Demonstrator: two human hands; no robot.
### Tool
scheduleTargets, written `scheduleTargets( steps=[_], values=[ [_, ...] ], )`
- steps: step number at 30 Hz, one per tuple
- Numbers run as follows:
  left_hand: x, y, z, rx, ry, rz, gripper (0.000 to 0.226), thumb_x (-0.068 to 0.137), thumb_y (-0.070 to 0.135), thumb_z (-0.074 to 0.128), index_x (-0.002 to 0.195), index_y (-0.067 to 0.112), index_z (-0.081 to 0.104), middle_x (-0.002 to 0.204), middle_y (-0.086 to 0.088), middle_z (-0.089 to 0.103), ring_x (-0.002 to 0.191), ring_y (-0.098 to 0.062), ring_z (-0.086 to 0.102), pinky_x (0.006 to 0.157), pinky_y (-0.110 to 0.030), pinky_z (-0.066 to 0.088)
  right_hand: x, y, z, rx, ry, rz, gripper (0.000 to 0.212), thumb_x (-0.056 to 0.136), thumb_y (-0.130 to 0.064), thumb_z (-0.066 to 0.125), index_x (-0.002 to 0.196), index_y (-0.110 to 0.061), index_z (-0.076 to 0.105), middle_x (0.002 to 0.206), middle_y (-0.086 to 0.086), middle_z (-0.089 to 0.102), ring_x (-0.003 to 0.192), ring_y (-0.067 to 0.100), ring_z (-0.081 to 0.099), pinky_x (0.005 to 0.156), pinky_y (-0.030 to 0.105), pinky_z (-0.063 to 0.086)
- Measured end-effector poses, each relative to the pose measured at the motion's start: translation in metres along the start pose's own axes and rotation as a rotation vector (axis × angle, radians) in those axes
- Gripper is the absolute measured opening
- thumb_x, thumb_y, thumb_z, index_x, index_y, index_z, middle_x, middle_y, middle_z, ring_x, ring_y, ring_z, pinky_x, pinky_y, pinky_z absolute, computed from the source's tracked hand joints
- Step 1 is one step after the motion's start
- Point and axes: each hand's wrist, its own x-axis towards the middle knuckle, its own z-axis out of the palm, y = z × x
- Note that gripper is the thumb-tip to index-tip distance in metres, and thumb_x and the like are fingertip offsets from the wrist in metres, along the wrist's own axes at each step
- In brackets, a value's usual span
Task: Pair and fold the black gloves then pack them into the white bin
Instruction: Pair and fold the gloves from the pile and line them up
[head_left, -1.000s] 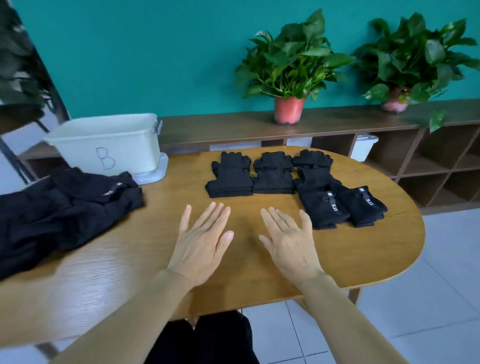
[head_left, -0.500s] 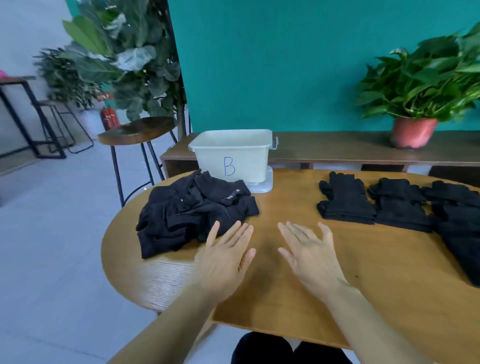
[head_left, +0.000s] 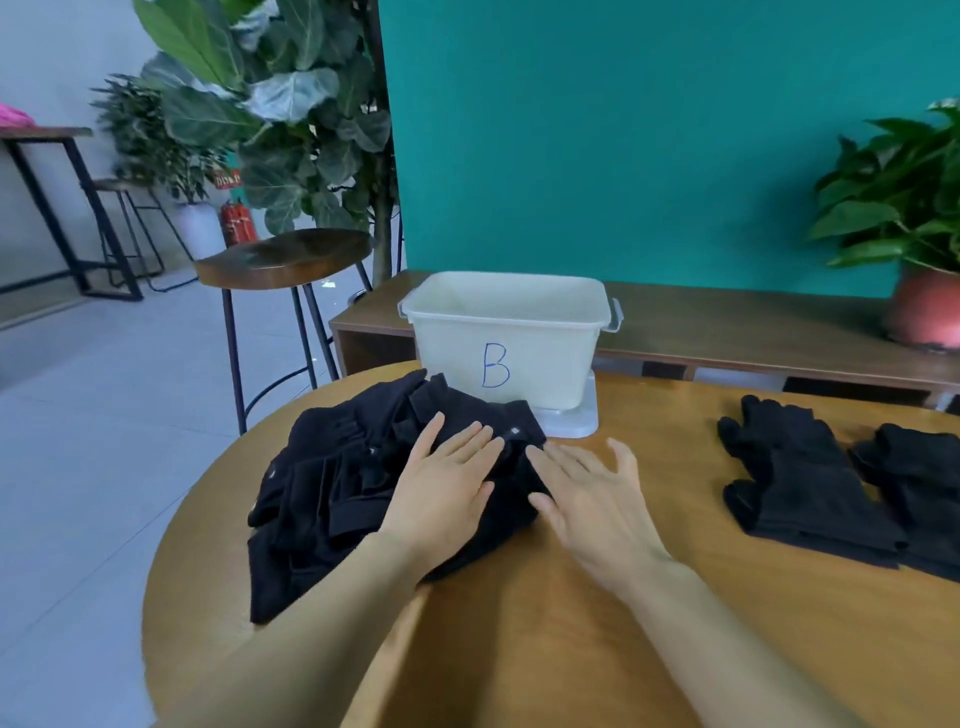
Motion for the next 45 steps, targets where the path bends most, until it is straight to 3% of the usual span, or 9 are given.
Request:
scheduleTargets(
  steps=[8,17,22,26,30,34,38,42,45],
  values=[
    [0.029,-0.028,0.033,0.008,-0.161,-0.038,0.05,0.1,0.025,0.046,0.15,0.023,0.039,0.158,0.009,0.033,0.149,-0.005,0.018,0.113,-0.031,-0.027,0.037,0.005,0.053,0.013,-0.036,-0.016,0.041,0.08,-0.037,0.057,0.112,-0.016,0.071,0.105,0.001,0.074,0.094,0.019,0.07,0.094,0.048,0.028],
    [0.032,-0.031,0.034,0.011,0.041,-0.015,0.04,0.064,0.009,0.09,0.101,0.016,0.077,0.105,0.002,0.075,0.103,-0.016,0.071,0.11,-0.047,0.019,0.037,0.009,0.051,0.022,-0.13,0.005,0.043,0.085,-0.038,0.048,0.115,-0.015,0.069,0.109,0.0,0.072,0.097,0.019,0.069,0.095,0.047,0.026],
    [0.044,-0.012,-0.014,-0.03,0.099,-0.003,0.033,0.081,0.012,0.078,0.113,0.017,0.073,0.117,0.001,0.072,0.114,-0.015,0.066,0.118,-0.053,0.015,0.043,0.019,0.006,0.067,-0.093,0.046,0.047,0.082,-0.031,0.068,0.124,-0.01,0.063,0.115,0.006,0.07,0.105,0.026,0.067,0.097,0.045,0.021],
    [0.05,0.014,-0.063,-0.205,0.009,-0.107,0.029,0.103,0.024,0.048,0.128,0.025,0.062,0.126,0.009,0.066,0.123,-0.011,0.053,0.12,-0.035,-0.008,0.046,0.024,-0.052,0.134,-0.095,0.135,0.056,0.095,-0.034,0.059,0.145,-0.017,0.042,0.139,0.002,0.056,0.13,0.023,0.048,0.106,0.039,0.017],
    [0.048,0.041,-0.106,-0.631,-0.074,-0.263,0.022,0.101,0.026,0.053,0.083,0.02,0.064,0.077,-0.001,0.067,0.076,-0.019,0.059,0.101,-0.043,0.043,0.038,0.033,-0.099,0.224,-0.113,0.313,0.064,0.095,-0.04,0.058,0.151,-0.025,0.03,0.137,-0.001,0.056,0.131,0.019,0.043,0.104,0.034,0.022],
    [0.037,0.071,-0.138,-0.909,-0.198,-0.325,0.018,0.099,0.023,0.058,0.103,0.014,0.074,0.095,-0.002,0.076,0.091,-0.019,0.071,0.084,-0.035,0.057,0.018,0.036,-0.142,0.614,-0.195,0.499,0.063,0.09,-0.035,0.066,0.146,-0.026,0.04,0.139,-0.005,0.056,0.132,0.018,0.044,0.11,0.038,0.027],
    [0.024,0.1,-0.15,-1.053,-0.292,-0.396,0.014,0.096,0.025,0.062,0.097,0.02,0.074,0.085,0.006,0.076,0.086,-0.015,0.072,0.076,-0.023,0.057,-0.008,0.032,-0.171,1.052,-0.264,0.645,0.03,0.089,-0.017,0.07,0.117,-0.008,0.064,0.108,-0.001,0.069,0.106,0.014,0.063,0.081,0.017,0.049],
    [0.009,0.122,-0.15,-1.014,-0.375,-0.324,0.016,0.087,0.019,0.073,0.092,0.033,0.067,0.087,0.016,0.072,0.085,-0.002,0.067,0.072,-0.01,0.051,-0.034,0.035,-0.192,0.985,-0.241,0.688,0.017,0.091,-0.014,0.066,0.093,0.003,0.067,0.084,0.007,0.064,0.077,0.014,0.054,0.068,0.025,0.043],
    [0.001,0.132,-0.148,-1.059,-0.333,-0.308,0.026,0.082,0.016,0.077,0.097,0.036,0.072,0.1,0.008,0.075,0.097,-0.01,0.07,0.092,-0.036,0.055,-0.049,0.037,-0.205,0.956,-0.241,0.723,0.029,0.091,-0.019,0.067,0.089,0.009,0.061,0.074,0.008,0.053,0.063,0.014,0.043,0.06,0.028,0.036]
  ],
)
